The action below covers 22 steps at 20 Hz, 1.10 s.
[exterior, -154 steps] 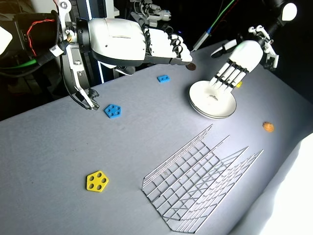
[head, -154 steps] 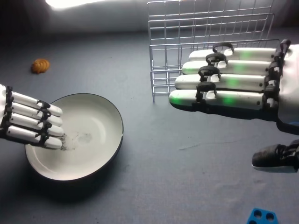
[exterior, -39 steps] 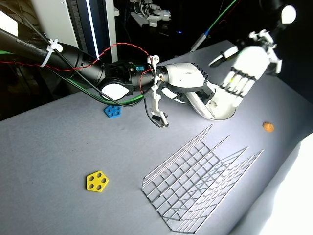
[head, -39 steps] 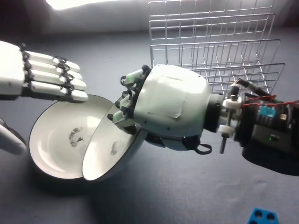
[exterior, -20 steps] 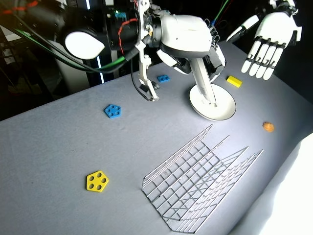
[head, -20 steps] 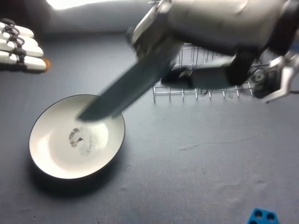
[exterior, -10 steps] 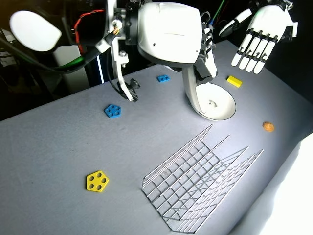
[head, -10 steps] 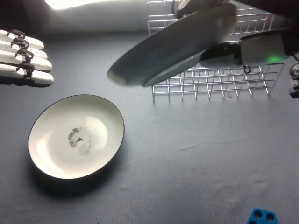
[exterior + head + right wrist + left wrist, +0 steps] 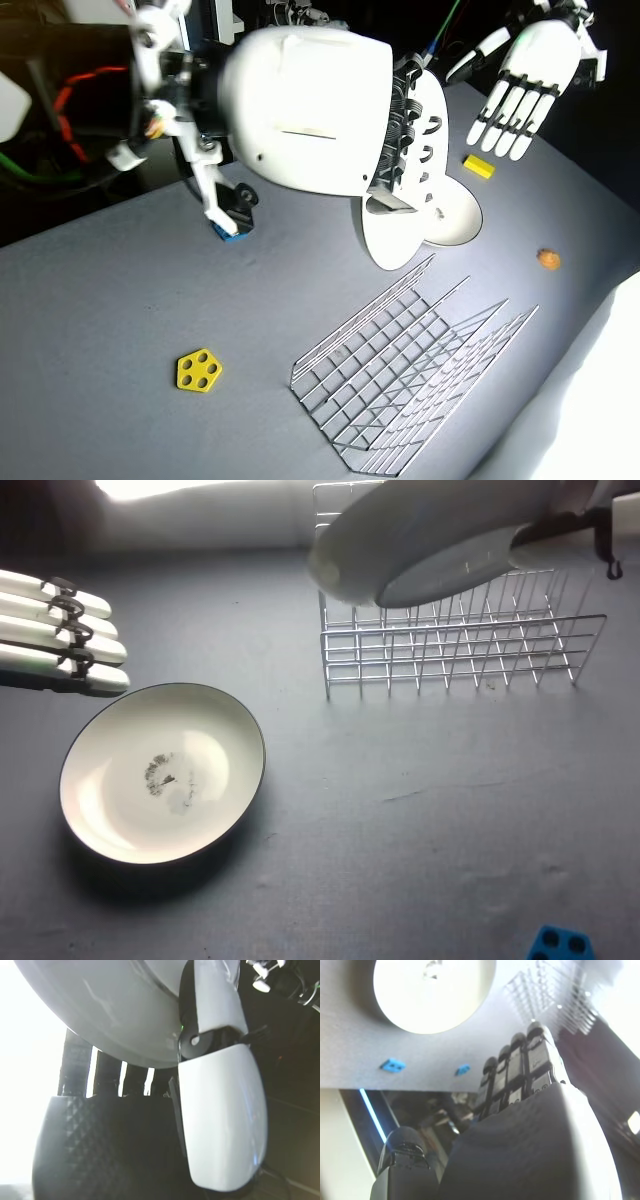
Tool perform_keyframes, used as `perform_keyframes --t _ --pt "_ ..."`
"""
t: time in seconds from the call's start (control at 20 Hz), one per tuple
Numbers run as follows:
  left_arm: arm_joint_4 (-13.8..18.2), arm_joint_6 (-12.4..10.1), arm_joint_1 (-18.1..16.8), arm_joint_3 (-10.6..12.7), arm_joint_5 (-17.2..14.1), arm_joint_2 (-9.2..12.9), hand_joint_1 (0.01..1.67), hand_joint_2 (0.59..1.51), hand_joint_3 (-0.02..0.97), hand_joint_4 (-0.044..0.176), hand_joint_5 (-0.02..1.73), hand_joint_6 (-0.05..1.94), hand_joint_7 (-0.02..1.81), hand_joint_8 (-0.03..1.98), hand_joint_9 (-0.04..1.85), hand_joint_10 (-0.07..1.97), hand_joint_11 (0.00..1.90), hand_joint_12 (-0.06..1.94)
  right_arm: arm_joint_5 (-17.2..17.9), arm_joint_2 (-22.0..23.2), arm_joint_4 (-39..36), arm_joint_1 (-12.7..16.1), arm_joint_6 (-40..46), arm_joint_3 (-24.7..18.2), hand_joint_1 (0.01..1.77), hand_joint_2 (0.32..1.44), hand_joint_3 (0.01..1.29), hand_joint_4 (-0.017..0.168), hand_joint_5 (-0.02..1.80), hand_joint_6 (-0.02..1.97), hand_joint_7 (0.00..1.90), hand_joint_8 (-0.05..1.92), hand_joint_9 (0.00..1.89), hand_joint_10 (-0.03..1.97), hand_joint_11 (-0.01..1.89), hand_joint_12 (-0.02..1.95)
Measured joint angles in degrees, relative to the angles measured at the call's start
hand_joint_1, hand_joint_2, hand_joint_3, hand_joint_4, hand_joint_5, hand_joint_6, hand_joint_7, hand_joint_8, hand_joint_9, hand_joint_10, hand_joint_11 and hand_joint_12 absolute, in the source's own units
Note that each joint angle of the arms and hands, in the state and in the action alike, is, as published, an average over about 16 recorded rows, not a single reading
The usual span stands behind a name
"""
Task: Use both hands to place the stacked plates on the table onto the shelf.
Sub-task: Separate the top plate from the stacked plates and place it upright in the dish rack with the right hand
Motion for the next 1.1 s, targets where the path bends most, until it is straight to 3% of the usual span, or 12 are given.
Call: perform_keyframes --t 0.25,0.5,1.1 --pt "-2.59 1.69 4.30 0.66 1.64 -2.09 0.02 1.067 0.017 0.006 0.02 0.01 0.02 -0.01 0.02 0.01 0.02 0.00 0.43 0.28 -5.31 0.91 7.13 3.45 1.33 0.99 0.01 -0.008 0.99 0.77 1.10 0.64 1.03 1.12 0.86 1.25" --pt "-6.11 3.39 9.51 2.21 3.69 -4.64 0.02 1.068 0.018 0.005 0.02 0.01 0.02 -0.01 0.02 0.01 0.02 0.00 -1.29 -0.56 -10.47 2.79 13.85 7.27 1.33 0.99 0.01 -0.007 0.98 0.80 1.09 0.66 1.03 1.10 0.85 1.22" --pt "-12.15 5.82 19.15 8.89 8.57 -11.00 0.02 1.066 0.016 0.003 0.02 0.01 0.02 -0.01 0.02 0.01 0.02 0.00 -13.09 -4.19 -18.68 10.15 24.06 13.47 1.34 0.99 0.01 -0.006 0.97 0.83 1.09 0.66 1.03 1.09 0.86 1.22"
